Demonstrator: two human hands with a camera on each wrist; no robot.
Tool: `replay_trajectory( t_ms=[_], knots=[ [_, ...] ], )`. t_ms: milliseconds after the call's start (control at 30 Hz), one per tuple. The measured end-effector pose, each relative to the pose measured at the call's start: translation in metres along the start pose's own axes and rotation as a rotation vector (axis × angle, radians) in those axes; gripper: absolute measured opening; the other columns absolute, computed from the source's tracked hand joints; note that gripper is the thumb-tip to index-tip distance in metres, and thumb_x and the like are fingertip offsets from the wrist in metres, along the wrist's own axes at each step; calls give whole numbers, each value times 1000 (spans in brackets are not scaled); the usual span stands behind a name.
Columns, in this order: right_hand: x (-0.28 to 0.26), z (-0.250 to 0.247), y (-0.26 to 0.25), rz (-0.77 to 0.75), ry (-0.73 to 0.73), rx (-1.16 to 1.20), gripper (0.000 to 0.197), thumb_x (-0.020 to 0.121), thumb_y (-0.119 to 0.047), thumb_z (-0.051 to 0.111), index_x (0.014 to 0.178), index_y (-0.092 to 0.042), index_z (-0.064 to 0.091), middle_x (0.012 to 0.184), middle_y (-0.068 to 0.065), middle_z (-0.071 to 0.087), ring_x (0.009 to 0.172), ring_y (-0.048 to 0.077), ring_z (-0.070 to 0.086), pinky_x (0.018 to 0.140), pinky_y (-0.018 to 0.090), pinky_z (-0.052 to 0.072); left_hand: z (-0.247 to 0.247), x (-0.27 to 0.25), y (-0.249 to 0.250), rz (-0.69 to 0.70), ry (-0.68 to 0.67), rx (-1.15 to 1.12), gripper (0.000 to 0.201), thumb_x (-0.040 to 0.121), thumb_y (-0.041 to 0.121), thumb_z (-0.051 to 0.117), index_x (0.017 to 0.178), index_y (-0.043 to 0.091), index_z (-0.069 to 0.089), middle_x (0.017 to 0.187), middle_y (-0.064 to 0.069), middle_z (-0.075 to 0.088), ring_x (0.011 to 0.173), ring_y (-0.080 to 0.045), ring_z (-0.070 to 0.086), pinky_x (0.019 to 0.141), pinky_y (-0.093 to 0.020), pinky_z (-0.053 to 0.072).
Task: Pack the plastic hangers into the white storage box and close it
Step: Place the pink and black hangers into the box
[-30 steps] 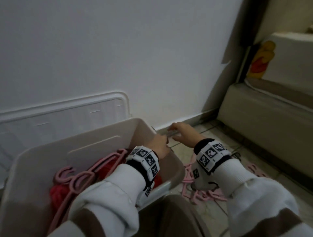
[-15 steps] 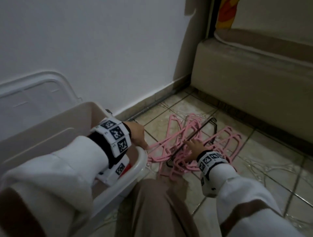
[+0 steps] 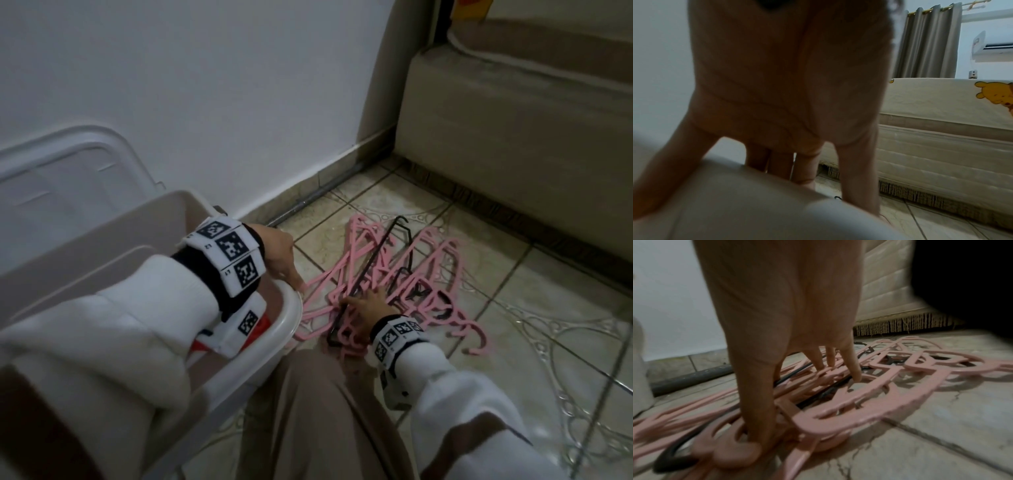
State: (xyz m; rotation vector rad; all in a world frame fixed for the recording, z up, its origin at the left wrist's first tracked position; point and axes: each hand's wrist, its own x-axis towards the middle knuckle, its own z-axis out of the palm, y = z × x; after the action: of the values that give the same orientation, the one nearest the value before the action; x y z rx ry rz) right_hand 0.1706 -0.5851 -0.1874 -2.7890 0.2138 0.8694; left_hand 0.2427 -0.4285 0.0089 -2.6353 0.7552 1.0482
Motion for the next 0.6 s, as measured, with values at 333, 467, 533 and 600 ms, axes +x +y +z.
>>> replay_trajectory(
  t_ms=[333, 467, 533, 600],
  knots=[
    [-14, -12, 28, -192, 96, 246, 53, 86, -6, 59, 135, -24, 47, 140, 7, 45, 126, 25, 43, 99, 34, 39, -7, -10, 23, -39, 26, 43, 39, 89, 42, 59, 105, 6, 60, 85, 1, 51, 76, -14, 46, 67, -23, 40],
    [-18, -19, 63, -91, 263, 305, 34, 89, -9, 55, 123, -16, 56, 130, 8, 51, 114, 24, 53, 94, 32, 45, -31, -9, 66, 67, 151, 94, 50, 93, 41, 52, 120, -2, 57, 97, -16, 56, 91, -25, 52, 88, -35, 42],
    [-19, -22, 84, 7, 309, 330, 38, 88, -9, 56, 125, -15, 53, 130, 10, 49, 111, 27, 54, 92, 35, 47, -39, 0, 87, 140, 188, 55, 47, 93, 40, 52, 119, 1, 58, 99, -9, 56, 89, -21, 51, 78, -31, 41],
    [-18, -22, 105, 134, 347, 357, 43, 87, -12, 57, 130, -16, 48, 133, 12, 46, 115, 29, 51, 94, 39, 47, -40, 16, 105, 171, 182, 3, 40, 93, 38, 54, 111, 3, 60, 96, -5, 56, 85, -18, 51, 75, -28, 40]
  ],
)
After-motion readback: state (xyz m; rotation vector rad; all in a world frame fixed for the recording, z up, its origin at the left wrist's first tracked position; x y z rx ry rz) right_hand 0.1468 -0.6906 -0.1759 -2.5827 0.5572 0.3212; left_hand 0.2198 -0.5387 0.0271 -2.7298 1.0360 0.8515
